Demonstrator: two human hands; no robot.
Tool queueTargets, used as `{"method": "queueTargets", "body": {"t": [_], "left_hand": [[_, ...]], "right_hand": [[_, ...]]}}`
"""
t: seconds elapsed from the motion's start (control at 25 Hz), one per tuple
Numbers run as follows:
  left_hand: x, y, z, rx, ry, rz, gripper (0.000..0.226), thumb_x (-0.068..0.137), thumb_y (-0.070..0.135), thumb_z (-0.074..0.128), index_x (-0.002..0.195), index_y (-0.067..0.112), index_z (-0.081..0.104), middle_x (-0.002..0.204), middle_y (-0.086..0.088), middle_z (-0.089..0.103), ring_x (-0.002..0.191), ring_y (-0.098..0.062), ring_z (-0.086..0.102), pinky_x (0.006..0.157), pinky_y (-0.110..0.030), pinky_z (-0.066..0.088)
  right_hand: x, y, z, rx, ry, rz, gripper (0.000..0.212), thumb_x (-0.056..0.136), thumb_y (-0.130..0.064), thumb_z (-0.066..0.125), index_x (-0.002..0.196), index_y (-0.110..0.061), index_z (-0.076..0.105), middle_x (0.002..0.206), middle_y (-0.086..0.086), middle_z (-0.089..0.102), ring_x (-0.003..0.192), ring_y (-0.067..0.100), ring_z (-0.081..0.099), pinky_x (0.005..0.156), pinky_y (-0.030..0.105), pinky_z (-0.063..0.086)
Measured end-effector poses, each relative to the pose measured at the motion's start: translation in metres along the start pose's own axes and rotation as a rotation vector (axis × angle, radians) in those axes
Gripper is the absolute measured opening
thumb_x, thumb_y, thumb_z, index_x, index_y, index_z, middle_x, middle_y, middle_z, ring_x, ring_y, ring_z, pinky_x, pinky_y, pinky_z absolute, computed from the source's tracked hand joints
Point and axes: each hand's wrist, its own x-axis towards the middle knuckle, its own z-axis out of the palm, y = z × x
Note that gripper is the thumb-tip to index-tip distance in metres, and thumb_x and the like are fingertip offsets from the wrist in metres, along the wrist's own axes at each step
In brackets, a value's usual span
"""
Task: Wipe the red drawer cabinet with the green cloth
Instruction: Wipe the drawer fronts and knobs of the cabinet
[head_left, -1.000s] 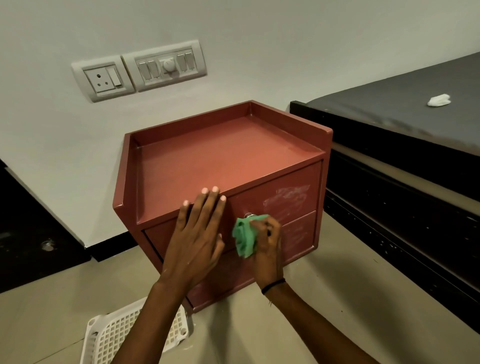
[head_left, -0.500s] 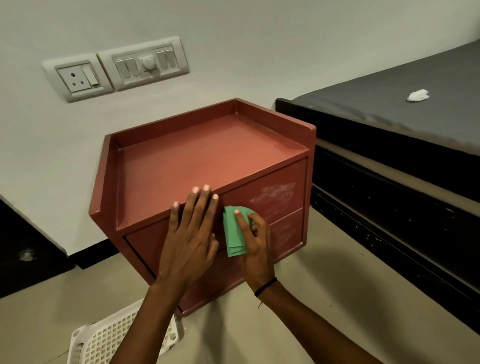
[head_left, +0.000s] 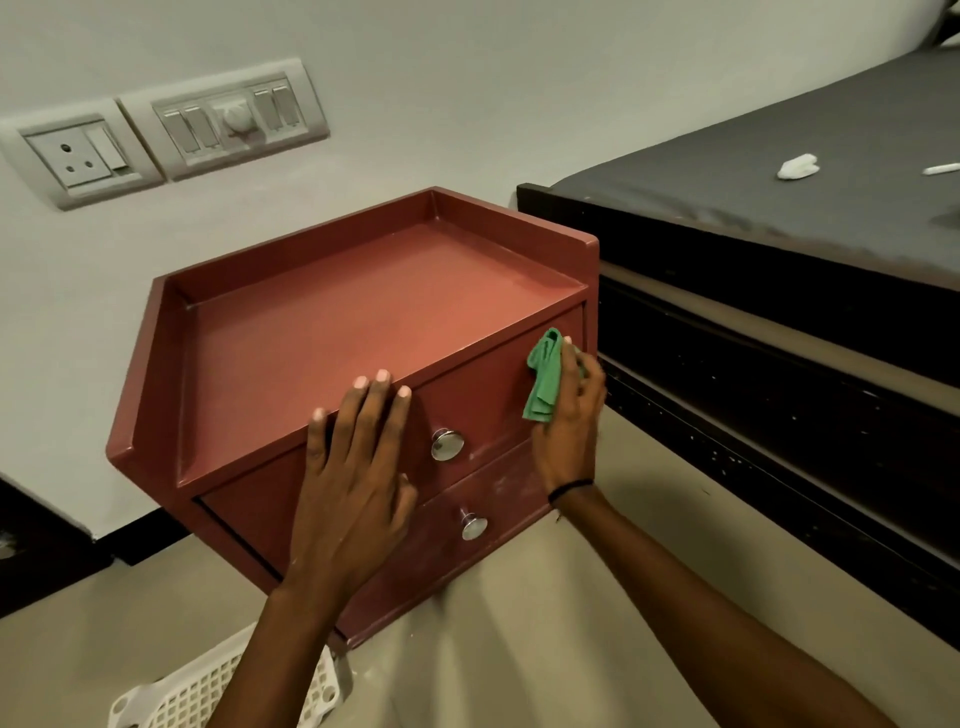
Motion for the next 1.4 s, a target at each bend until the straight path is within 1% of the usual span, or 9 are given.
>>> {"method": "queueTargets", "body": {"t": [0.2, 0.36, 0.52, 0.64, 0.76, 0.88, 1.08, 1.28, 1.4], "left_hand": [[0.002, 0.006, 0.001, 0.003, 0.01, -0.036, 0.088, 0.074, 0.028, 0.053, 0.156, 0.014, 0.025, 0.165, -0.011, 0.018, 0.153, -0.029, 0.016, 0.122, -0.052, 0.005], [0.005, 0.011, 0.003, 0.003, 0.01, -0.066, 0.087, 0.075, 0.031, 0.049, 0.156, 0.013, 0.025, 0.165, -0.013, 0.018, 0.153, -0.031, 0.014, 0.122, -0.051, 0.0], [0.007, 0.016, 0.006, -0.015, -0.004, -0.049, 0.085, 0.077, 0.032, 0.041, 0.157, 0.01, 0.02, 0.167, -0.012, 0.009, 0.155, -0.03, 0.004, 0.123, -0.051, 0.0], [0.006, 0.014, 0.004, -0.035, -0.015, -0.035, 0.085, 0.077, 0.031, 0.041, 0.157, 0.01, 0.02, 0.167, -0.011, 0.008, 0.155, -0.028, 0.004, 0.123, -0.051, 0.004], [0.005, 0.011, -0.001, -0.064, -0.042, -0.018, 0.091, 0.074, 0.028, 0.051, 0.157, 0.01, 0.02, 0.167, -0.01, 0.008, 0.155, -0.026, 0.004, 0.124, -0.051, 0.007], [0.004, 0.008, -0.01, -0.098, -0.082, 0.001, 0.094, 0.073, 0.028, 0.055, 0.158, 0.011, 0.016, 0.168, -0.007, 0.003, 0.155, -0.023, -0.002, 0.125, -0.049, 0.005], [-0.006, -0.011, -0.021, -0.088, -0.116, 0.078, 0.09, 0.08, 0.027, 0.052, 0.159, 0.013, 0.01, 0.168, -0.004, -0.004, 0.155, -0.018, -0.006, 0.126, -0.046, 0.009], [-0.009, -0.011, -0.017, -0.044, -0.115, 0.08, 0.089, 0.078, 0.026, 0.054, 0.158, 0.012, 0.017, 0.168, -0.008, -0.002, 0.155, -0.023, -0.003, 0.125, -0.049, 0.011], [-0.008, -0.009, -0.014, -0.05, -0.111, 0.071, 0.086, 0.079, 0.026, 0.052, 0.157, 0.01, 0.019, 0.168, -0.009, -0.002, 0.155, -0.024, -0.003, 0.125, -0.05, 0.009]], "right_hand": [[-0.053, -0.025, 0.011, 0.069, -0.144, -0.283, 0.096, 0.073, 0.003, 0.072, 0.152, -0.03, 0.027, 0.148, 0.008, 0.03, 0.126, 0.027, 0.043, 0.099, 0.033, 0.048], [-0.086, -0.031, 0.014, 0.039, -0.296, -0.331, 0.097, 0.083, -0.001, 0.064, 0.157, -0.029, 0.008, 0.149, 0.009, 0.023, 0.128, 0.028, 0.04, 0.103, 0.037, 0.049], [-0.075, -0.024, 0.012, -0.153, -0.259, -0.387, 0.108, 0.076, 0.002, 0.069, 0.157, -0.023, 0.003, 0.145, 0.01, 0.025, 0.11, 0.03, 0.049, 0.077, 0.036, 0.059], [-0.056, -0.006, 0.005, -0.265, -0.217, -0.469, 0.088, 0.078, -0.005, 0.06, 0.154, -0.017, 0.018, 0.143, 0.013, 0.028, 0.101, 0.033, 0.053, 0.063, 0.033, 0.059], [-0.037, 0.013, 0.005, -0.289, -0.151, -0.275, 0.096, 0.074, 0.011, 0.067, 0.153, -0.014, 0.019, 0.148, 0.015, 0.026, 0.111, 0.037, 0.051, 0.069, 0.04, 0.061], [-0.034, 0.018, 0.011, -0.303, -0.124, -0.162, 0.094, 0.075, 0.015, 0.063, 0.153, -0.012, 0.02, 0.151, 0.016, 0.027, 0.122, 0.036, 0.046, 0.093, 0.045, 0.054], [-0.025, 0.01, 0.011, -0.158, -0.071, 0.213, 0.096, 0.07, 0.01, 0.064, 0.153, -0.01, 0.02, 0.151, 0.011, 0.022, 0.132, 0.034, 0.04, 0.102, 0.047, 0.048], [-0.102, -0.048, 0.024, 0.058, -0.216, 0.18, 0.085, 0.075, 0.01, 0.055, 0.152, -0.001, 0.022, 0.147, 0.013, 0.024, 0.133, 0.029, 0.041, 0.115, 0.035, 0.034], [-0.162, -0.072, 0.03, 0.213, -0.431, 0.093, 0.082, 0.084, 0.004, 0.052, 0.155, -0.01, 0.015, 0.155, 0.004, 0.012, 0.138, 0.018, 0.038, 0.116, 0.028, 0.032]]}}
